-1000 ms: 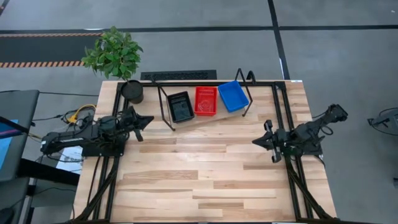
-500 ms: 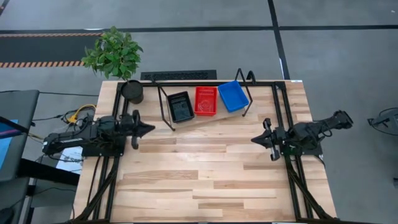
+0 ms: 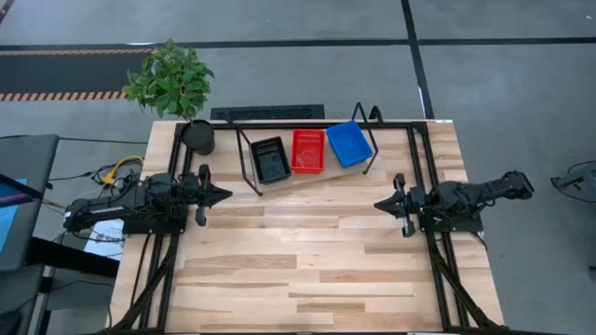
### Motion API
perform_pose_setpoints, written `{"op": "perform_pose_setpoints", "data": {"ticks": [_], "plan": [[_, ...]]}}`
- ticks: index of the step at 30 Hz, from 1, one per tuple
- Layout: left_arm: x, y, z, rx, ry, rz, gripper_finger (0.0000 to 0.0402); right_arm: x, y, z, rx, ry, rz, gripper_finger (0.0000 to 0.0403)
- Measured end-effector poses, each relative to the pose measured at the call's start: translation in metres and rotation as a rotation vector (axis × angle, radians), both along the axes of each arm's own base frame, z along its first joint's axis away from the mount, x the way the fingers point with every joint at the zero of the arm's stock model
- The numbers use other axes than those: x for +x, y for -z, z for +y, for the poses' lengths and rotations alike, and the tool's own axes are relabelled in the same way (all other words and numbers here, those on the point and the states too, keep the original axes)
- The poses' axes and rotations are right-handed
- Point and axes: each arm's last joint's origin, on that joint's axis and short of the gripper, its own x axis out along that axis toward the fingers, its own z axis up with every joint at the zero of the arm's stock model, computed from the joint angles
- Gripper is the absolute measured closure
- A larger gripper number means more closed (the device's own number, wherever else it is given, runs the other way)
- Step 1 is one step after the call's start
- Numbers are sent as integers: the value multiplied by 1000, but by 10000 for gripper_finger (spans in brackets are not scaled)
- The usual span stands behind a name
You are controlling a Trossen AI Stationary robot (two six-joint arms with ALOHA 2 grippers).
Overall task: Stack baskets on shelf by color
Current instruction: Return to Home Position
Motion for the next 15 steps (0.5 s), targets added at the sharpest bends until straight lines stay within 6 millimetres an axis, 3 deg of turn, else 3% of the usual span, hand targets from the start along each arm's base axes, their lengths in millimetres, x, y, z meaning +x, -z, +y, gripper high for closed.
{"op": "perform_pose_setpoints", "data": {"ticks": [7,15], "plan": [[0,0,1,-19,-27,3,401,0,0,-3,102,24,-1,371],[1,1,2,-1,-81,-10,401,0,0,-3,106,24,-1,369]]}}
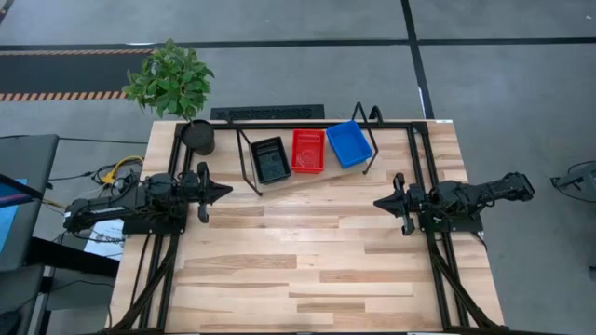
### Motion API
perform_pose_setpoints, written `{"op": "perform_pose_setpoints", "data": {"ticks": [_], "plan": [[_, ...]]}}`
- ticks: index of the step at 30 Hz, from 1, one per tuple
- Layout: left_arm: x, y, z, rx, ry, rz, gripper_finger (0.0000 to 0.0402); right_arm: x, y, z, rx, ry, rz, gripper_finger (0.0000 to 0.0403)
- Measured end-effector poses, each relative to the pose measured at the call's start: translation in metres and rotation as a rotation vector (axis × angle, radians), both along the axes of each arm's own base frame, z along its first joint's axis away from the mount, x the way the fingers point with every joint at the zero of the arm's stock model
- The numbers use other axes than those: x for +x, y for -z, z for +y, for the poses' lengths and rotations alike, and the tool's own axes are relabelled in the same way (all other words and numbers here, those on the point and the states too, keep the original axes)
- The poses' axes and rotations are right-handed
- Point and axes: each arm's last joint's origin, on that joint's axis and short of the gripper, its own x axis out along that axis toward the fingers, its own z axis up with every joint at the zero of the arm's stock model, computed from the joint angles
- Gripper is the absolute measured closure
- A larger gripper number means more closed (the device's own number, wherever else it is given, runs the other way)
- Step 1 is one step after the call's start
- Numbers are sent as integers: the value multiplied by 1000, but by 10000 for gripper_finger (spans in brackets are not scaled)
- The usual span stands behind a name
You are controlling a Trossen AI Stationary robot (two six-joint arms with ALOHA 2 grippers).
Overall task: Stack baskets on shelf by color
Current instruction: Return to Home Position
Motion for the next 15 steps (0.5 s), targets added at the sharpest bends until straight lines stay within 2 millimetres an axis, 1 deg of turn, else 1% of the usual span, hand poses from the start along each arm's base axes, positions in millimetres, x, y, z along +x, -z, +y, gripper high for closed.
{"op": "perform_pose_setpoints", "data": {"ticks": [5,15], "plan": [[3,3,-1,101,17,-57,401,0,0,0,0,1,0,370],[4,3,-2,119,15,-60,401,0,0,0,0,1,1,369]]}}
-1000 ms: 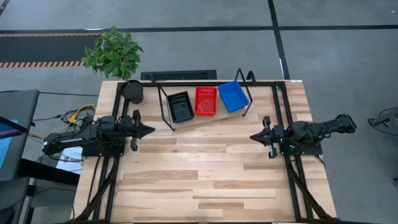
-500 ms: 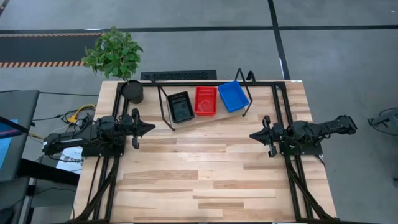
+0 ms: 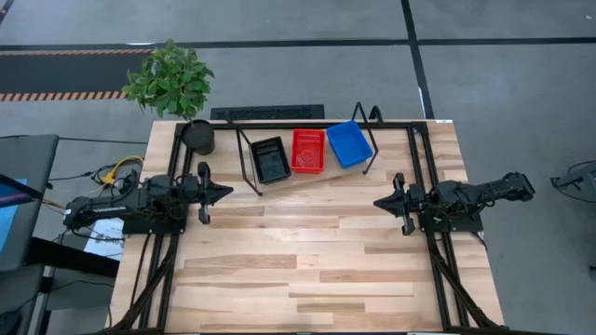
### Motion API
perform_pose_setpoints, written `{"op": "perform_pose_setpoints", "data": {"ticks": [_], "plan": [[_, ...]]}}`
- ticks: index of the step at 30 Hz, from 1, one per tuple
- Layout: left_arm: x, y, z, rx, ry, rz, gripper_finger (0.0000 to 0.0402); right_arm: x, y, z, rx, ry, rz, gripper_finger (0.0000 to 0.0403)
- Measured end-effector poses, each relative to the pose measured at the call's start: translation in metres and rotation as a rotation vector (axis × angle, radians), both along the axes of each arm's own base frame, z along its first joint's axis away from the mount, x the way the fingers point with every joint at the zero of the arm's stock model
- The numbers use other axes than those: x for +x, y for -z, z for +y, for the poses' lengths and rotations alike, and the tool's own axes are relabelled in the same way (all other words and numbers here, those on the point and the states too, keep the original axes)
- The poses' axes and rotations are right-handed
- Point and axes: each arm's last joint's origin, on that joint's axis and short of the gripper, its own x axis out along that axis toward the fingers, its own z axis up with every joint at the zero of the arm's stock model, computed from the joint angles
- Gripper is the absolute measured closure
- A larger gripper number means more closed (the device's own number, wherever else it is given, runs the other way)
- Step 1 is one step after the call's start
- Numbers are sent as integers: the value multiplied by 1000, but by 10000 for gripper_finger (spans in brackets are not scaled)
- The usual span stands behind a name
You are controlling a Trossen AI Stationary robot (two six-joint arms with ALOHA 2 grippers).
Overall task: Stack baskets on shelf by color
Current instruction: Return to Home Position
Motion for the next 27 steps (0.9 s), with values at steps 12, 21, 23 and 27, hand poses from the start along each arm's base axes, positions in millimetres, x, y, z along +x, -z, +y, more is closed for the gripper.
{"op": "perform_pose_setpoints", "data": {"ticks": [12,21,23,27], "plan": [[0,0,0,-50,1,-7,401,0,0,0,0,0,0,370],[0,0,0,-58,2,-8,401,0,0,0,0,1,0,372],[0,0,0,-58,1,-8,401,0,0,0,0,0,0,372],[0,0,0,-58,2,-8,401,0,0,0,0,1,0,369]]}}
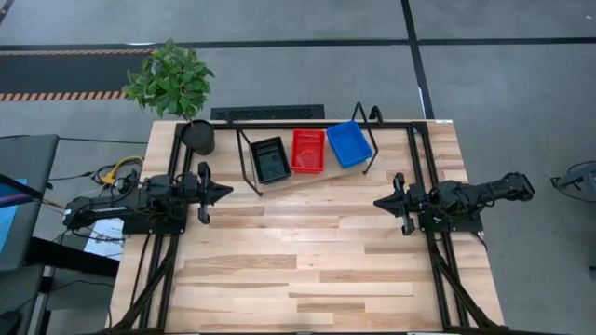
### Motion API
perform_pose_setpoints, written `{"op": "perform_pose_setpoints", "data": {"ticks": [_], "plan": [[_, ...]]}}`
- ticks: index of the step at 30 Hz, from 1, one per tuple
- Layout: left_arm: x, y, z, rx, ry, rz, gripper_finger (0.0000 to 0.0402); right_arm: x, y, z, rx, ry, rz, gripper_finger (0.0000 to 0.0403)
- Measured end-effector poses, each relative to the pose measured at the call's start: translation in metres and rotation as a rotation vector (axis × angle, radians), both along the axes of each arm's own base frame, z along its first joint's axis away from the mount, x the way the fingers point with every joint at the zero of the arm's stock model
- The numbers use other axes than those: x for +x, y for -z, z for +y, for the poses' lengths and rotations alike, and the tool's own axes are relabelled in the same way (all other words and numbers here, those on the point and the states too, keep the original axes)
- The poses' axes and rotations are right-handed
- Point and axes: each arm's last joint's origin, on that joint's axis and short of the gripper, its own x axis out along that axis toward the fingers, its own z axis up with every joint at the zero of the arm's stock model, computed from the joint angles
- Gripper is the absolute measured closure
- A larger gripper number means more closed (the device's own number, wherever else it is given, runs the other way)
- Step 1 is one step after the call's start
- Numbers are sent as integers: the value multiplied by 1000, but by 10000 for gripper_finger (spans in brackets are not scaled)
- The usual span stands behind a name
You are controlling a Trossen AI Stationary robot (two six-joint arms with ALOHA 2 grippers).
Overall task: Stack baskets on shelf by color
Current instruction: Return to Home Position
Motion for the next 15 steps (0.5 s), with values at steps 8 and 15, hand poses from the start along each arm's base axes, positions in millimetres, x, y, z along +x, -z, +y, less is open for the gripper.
{"op": "perform_pose_setpoints", "data": {"ticks": [8,15], "plan": [[0,0,0,0,0,0,401,0,0,0,0,0,0,371],[0,0,0,0,0,0,401,0,0,0,0,0,0,369]]}}
